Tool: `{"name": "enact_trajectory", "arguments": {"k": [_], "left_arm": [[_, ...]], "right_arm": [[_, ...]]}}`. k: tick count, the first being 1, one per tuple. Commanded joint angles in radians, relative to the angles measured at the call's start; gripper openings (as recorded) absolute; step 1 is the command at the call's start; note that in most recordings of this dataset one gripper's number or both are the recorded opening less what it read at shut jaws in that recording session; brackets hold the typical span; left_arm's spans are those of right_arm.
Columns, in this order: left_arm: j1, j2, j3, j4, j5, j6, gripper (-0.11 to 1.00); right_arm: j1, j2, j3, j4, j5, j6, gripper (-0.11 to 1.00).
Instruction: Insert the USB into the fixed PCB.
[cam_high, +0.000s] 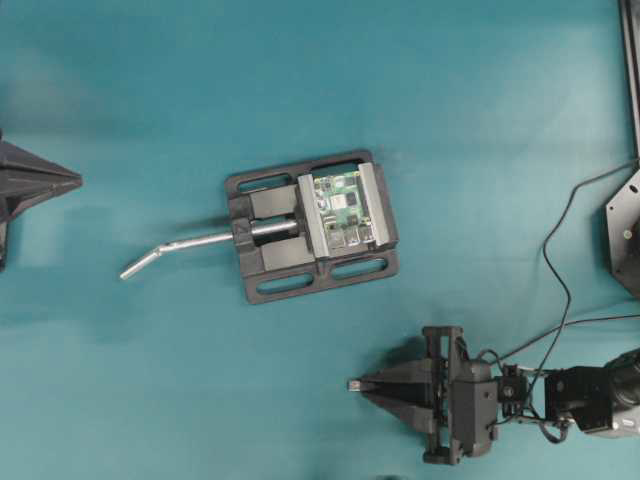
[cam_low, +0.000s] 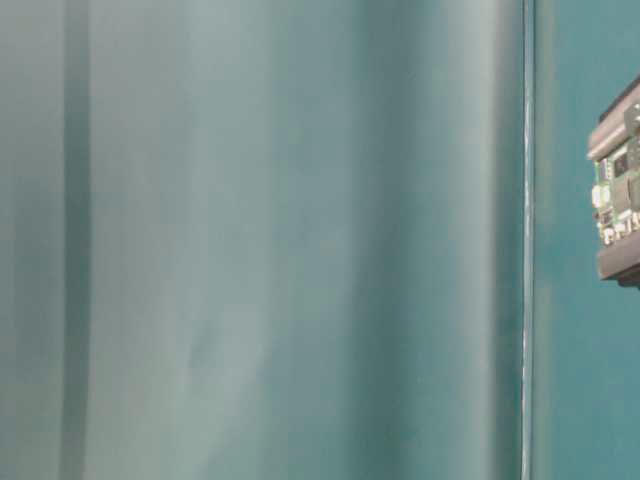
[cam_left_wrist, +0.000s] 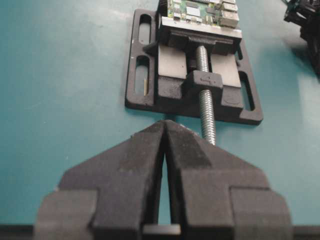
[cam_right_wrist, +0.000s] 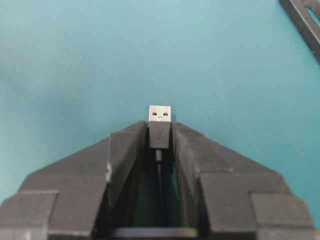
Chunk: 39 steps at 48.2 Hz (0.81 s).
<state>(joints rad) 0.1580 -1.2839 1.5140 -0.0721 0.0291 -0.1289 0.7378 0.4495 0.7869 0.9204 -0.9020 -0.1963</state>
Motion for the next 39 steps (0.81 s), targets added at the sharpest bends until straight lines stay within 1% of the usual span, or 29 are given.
{"name": "enact_trajectory", "arguments": {"k": [1, 9, 12, 18, 24, 32, 36, 39], "left_arm": [[0.003, 0.006, -0.021, 0.005, -0.005, -0.008, -0.01], [0.002, 0.006, -0.021, 0.005, -0.003, -0.003, 0.0], [0.003, 0.006, -0.023, 0.005, 0.0, -0.003, -0.01], [0.003, 0.006, -0.023, 0.005, 0.028, -0.003, -0.01], [0.003, 0.006, -0.026, 0.005, 0.057, -0.008, 0.0], [0.003, 0.006, -0.035, 0.006, 0.071, -0.003, 0.0], [0.003, 0.006, -0.038, 0.005, 0.075, -0.005, -0.01], [0.003, 0.006, -0.038, 0.005, 0.075, -0.005, 0.0]], "right_arm": [[0.015, -0.003, -0.005, -0.002, 0.003, -0.002, 0.25], [0.015, -0.003, -0.012, 0.002, -0.043, -0.002, 0.25], [0.014, -0.003, -0.015, 0.005, -0.072, -0.002, 0.22], [0.015, -0.006, -0.02, 0.028, -0.117, -0.002, 0.21], [0.014, -0.017, -0.023, 0.061, -0.13, -0.002, 0.21], [0.014, -0.028, -0.032, 0.133, -0.15, -0.002, 0.21], [0.015, -0.029, -0.038, 0.153, -0.169, -0.002, 0.21], [0.015, -0.031, -0.044, 0.16, -0.186, -0.002, 0.21]]}}
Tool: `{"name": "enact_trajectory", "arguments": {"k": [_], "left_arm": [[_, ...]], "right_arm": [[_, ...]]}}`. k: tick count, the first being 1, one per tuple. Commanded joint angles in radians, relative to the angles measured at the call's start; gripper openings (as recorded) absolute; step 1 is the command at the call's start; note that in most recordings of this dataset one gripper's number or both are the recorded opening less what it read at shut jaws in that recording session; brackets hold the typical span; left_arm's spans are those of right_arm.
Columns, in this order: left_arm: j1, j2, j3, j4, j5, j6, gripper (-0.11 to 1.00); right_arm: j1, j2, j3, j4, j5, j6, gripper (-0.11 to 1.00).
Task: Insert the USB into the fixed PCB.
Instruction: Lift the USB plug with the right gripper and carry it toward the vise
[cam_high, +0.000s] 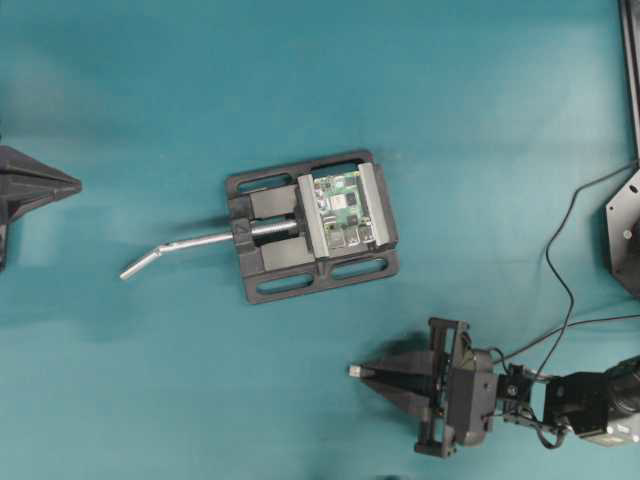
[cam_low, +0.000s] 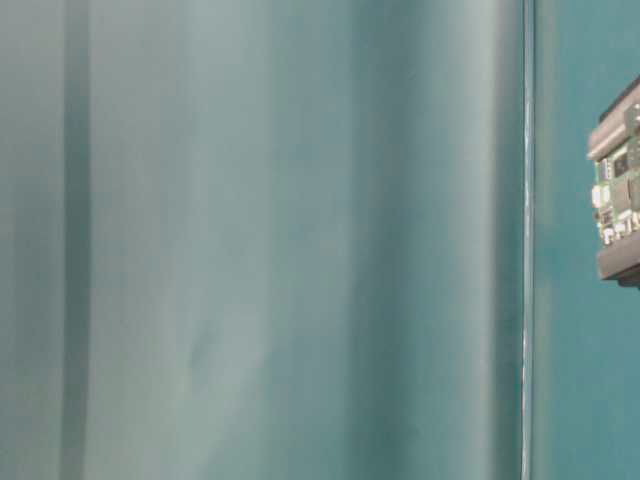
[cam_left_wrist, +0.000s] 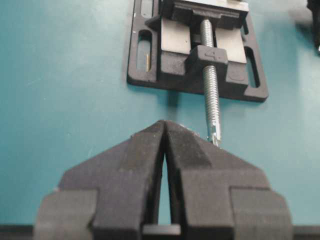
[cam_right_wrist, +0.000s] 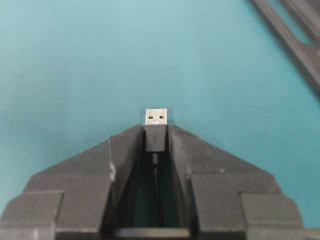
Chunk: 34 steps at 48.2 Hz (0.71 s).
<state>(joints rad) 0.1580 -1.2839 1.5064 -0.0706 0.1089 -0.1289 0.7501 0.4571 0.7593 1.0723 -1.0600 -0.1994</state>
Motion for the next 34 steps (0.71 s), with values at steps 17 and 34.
{"name": "enact_trajectory", "arguments": {"k": [17, 34], "left_arm": [[0.003, 0.006, -0.031, 0.003, -0.005, -0.005, 0.0], [0.003, 0.006, -0.031, 0.005, -0.005, -0.005, -0.01]], "right_arm": [[0.002, -0.038, -0.075, 0.092, -0.097, -0.002, 0.21], [0.002, -0.038, -0.086, 0.267, -0.181, -0.008, 0.21]]}}
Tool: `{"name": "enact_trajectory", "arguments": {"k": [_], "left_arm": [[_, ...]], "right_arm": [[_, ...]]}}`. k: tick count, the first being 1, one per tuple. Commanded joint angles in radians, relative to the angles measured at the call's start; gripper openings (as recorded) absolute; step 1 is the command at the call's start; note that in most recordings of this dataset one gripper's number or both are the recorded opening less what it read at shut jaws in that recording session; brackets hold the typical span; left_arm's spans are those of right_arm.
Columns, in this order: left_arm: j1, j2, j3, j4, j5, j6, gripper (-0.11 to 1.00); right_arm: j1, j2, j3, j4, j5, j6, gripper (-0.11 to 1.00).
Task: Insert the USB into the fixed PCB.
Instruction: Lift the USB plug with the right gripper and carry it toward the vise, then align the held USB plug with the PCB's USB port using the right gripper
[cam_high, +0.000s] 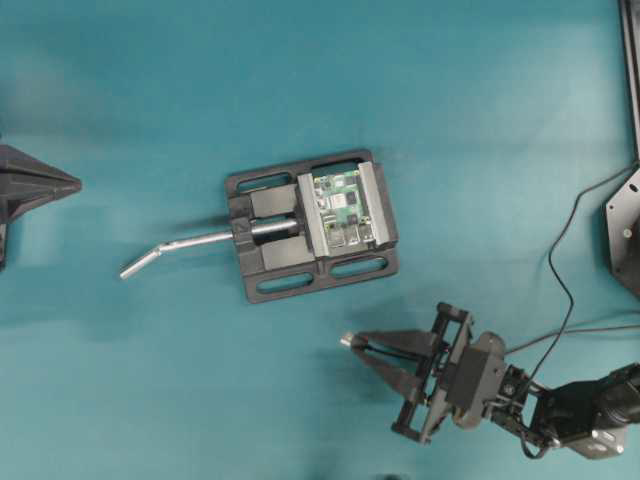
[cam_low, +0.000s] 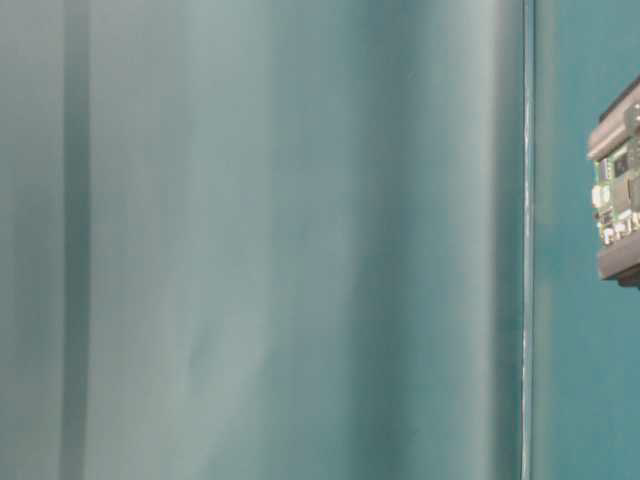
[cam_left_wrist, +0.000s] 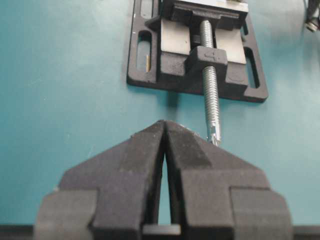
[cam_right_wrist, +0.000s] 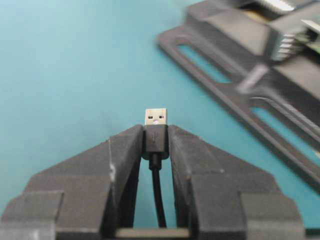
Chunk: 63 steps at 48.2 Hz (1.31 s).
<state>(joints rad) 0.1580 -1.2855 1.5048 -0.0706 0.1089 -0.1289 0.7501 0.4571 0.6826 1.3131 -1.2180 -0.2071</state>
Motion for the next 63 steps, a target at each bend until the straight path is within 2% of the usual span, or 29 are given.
{"name": "enact_trajectory", "arguments": {"k": [1, 11, 15, 30, 42, 49, 56, 63], "left_arm": [[0.003, 0.008, -0.029, 0.003, -0.005, -0.005, -0.01], [0.003, 0.008, -0.029, 0.005, -0.005, -0.005, -0.01], [0.003, 0.008, -0.029, 0.003, -0.005, -0.003, -0.01], [0.003, 0.008, -0.029, 0.003, -0.005, -0.005, -0.01], [0.002, 0.008, -0.029, 0.003, -0.005, -0.003, -0.01], [0.003, 0.008, -0.029, 0.003, -0.005, -0.005, 0.0], [0.003, 0.008, -0.029, 0.005, -0.005, -0.005, -0.01], [0.003, 0.008, -0.029, 0.005, -0.005, -0.005, 0.0]], "right_arm": [[0.002, -0.038, -0.008, 0.034, -0.025, 0.0, 0.21], [0.002, -0.038, -0.023, 0.104, -0.054, -0.002, 0.21], [0.002, -0.035, -0.041, 0.149, -0.066, -0.011, 0.21], [-0.006, -0.002, -0.127, 0.268, -0.17, -0.098, 0.21], [-0.018, 0.035, -0.187, 0.345, -0.199, -0.103, 0.21], [-0.02, 0.069, -0.235, 0.402, -0.278, -0.103, 0.21], [-0.031, 0.089, -0.276, 0.42, -0.367, -0.103, 0.21], [-0.037, 0.115, -0.316, 0.448, -0.374, -0.103, 0.21]]}}
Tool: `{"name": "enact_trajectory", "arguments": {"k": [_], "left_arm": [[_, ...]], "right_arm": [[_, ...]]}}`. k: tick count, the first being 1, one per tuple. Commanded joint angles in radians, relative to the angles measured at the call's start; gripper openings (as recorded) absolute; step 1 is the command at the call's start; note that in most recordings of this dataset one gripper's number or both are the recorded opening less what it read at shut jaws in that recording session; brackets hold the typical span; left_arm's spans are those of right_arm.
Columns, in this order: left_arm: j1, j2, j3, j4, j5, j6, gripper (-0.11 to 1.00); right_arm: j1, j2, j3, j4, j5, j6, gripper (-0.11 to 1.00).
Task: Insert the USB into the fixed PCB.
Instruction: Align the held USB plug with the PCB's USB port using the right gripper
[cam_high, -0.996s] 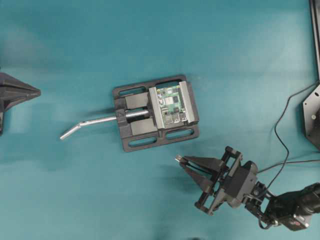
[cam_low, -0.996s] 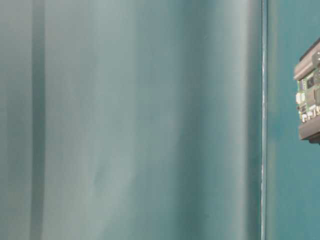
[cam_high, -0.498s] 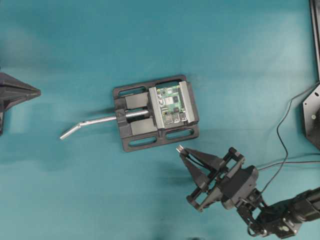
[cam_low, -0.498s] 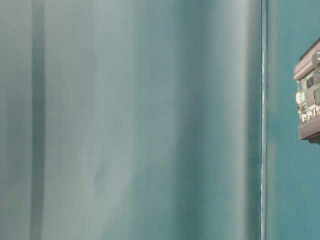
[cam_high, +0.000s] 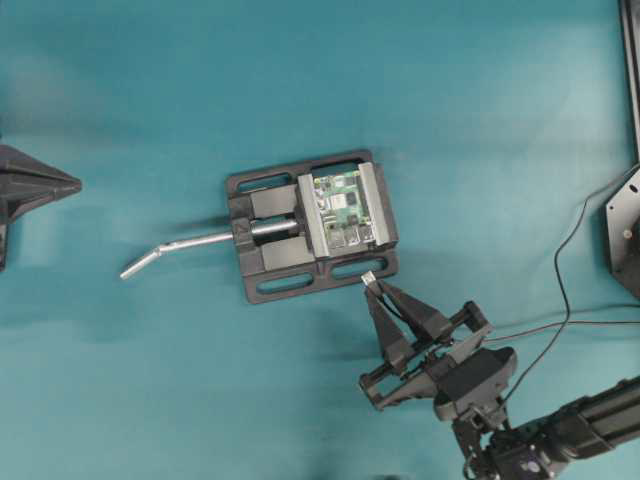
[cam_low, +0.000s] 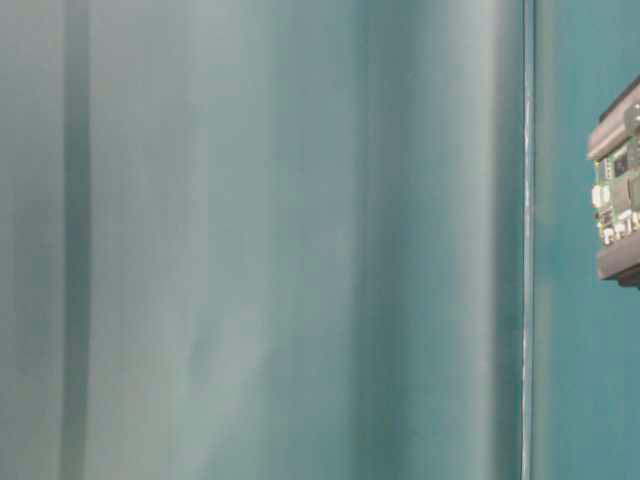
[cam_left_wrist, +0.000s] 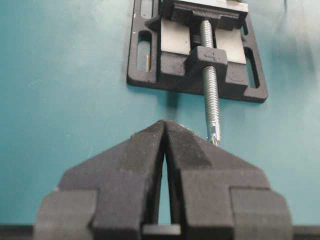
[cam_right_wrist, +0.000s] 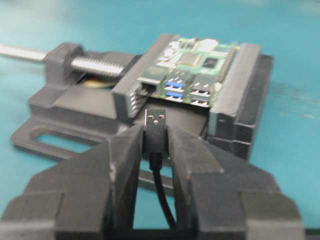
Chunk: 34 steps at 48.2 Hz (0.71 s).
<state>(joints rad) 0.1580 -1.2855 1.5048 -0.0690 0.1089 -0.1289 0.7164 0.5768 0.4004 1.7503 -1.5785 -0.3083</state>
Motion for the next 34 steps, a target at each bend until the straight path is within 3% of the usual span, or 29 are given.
{"name": "enact_trajectory", "arguments": {"k": [1, 7, 13, 20, 34], "left_arm": [[0.003, 0.008, -0.031, 0.003, -0.005, -0.005, 0.0], [0.003, 0.008, -0.031, 0.003, -0.005, -0.005, 0.0], [0.003, 0.008, -0.029, 0.003, -0.005, -0.005, -0.01], [0.003, 0.008, -0.029, 0.002, -0.005, -0.003, 0.0], [0.003, 0.008, -0.029, 0.002, -0.005, -0.005, -0.01]], "right_arm": [[-0.003, 0.0, -0.041, 0.014, -0.014, -0.002, 0.21], [-0.005, 0.032, -0.089, 0.026, -0.018, -0.005, 0.21], [-0.009, 0.044, -0.129, 0.114, -0.021, -0.008, 0.21], [-0.014, 0.049, -0.16, 0.163, -0.054, -0.017, 0.21], [-0.021, 0.078, -0.186, 0.183, -0.067, -0.02, 0.21]]}}
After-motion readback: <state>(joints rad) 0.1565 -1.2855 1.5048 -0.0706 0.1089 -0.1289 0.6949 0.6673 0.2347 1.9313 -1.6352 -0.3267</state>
